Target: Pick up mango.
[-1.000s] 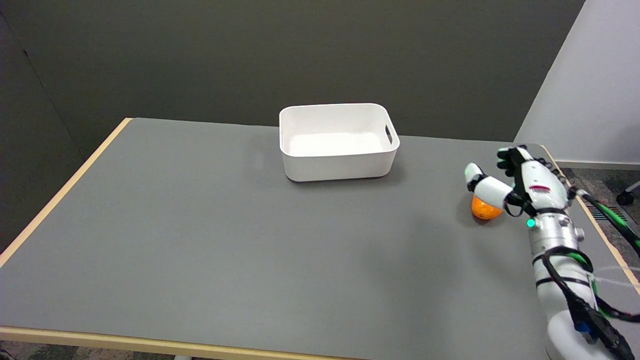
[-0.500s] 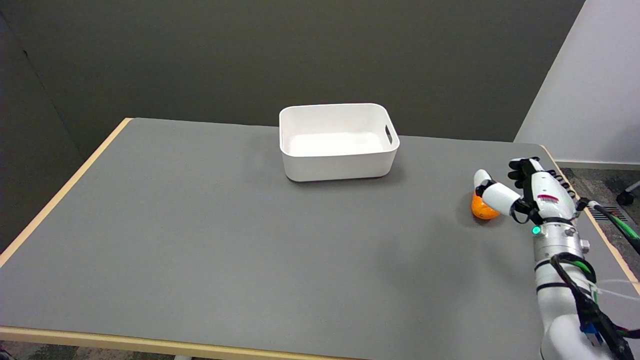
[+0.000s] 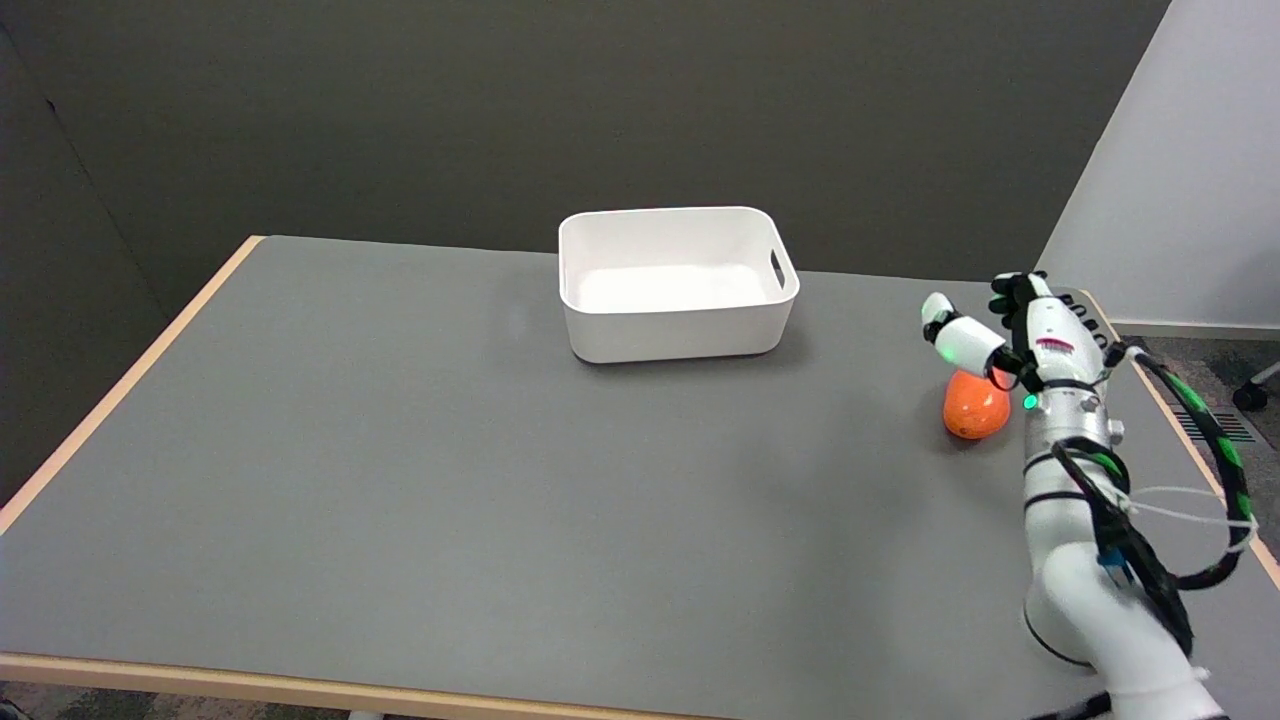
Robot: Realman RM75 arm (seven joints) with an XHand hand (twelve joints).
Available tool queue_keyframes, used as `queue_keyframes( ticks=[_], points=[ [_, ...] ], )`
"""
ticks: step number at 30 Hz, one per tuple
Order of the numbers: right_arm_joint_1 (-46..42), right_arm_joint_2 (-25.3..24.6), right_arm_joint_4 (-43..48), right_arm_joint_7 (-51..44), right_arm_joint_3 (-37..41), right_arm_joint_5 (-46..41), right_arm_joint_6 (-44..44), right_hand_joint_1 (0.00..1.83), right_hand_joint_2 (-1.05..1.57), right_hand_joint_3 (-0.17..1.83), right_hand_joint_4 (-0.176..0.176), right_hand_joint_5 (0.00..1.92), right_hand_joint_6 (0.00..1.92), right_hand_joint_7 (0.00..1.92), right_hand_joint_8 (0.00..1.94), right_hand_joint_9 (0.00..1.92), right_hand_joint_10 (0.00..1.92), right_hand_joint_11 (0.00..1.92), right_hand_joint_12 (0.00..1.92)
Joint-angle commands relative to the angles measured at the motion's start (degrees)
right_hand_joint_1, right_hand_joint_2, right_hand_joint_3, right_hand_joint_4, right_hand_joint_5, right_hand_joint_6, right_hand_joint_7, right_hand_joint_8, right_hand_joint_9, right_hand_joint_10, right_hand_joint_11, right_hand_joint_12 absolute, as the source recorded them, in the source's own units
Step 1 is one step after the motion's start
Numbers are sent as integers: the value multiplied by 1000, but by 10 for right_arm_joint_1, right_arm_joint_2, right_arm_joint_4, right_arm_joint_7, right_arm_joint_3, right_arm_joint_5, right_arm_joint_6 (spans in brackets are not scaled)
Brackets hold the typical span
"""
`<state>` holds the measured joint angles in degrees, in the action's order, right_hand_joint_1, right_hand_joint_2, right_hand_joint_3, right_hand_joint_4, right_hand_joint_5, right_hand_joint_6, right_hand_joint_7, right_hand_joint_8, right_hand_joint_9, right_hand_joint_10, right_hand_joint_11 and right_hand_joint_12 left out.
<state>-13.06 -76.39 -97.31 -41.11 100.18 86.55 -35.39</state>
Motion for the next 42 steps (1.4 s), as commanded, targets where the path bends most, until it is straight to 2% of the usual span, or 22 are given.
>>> queue_keyframes(
  ticks=[1, 7, 10, 18, 23, 26, 31, 42],
  points=[
    [83, 53, -6, -101, -146, -46, -268, 414, 699, 750, -176, 204, 590, 348, 697, 247, 1085, 493, 1775],
    [91, 17, -64, -180, -304, -52, -498, 412, 711, 735, -176, 149, 543, 252, 640, 161, 1002, 465, 1764],
    [87, -13, -67, -186, -363, -27, -569, 409, 718, 730, -176, 115, 508, 201, 599, 113, 956, 442, 1748],
    [63, -90, -35, -186, -449, 82, -637, 421, 717, 739, -176, 64, 454, 155, 575, 79, 913, 409, 1729],
    [63, -143, 31, -179, -482, 90, -695, 400, 730, 723, -176, 35, 436, 128, 563, 75, 905, 411, 1717],
    [63, -164, 50, -179, -481, 96, -697, 397, 730, 721, -176, 21, 426, 112, 553, 65, 894, 410, 1716],
    [98, -147, 54, -179, -479, 71, -692, 392, 728, 721, -176, 0, 409, 94, 541, 57, 883, 408, 1715],
    [209, -41, 107, -151, -478, -120, -659, 388, 724, 729, -176, -1, 384, 74, 529, 44, 864, 408, 1714]
  ],
)
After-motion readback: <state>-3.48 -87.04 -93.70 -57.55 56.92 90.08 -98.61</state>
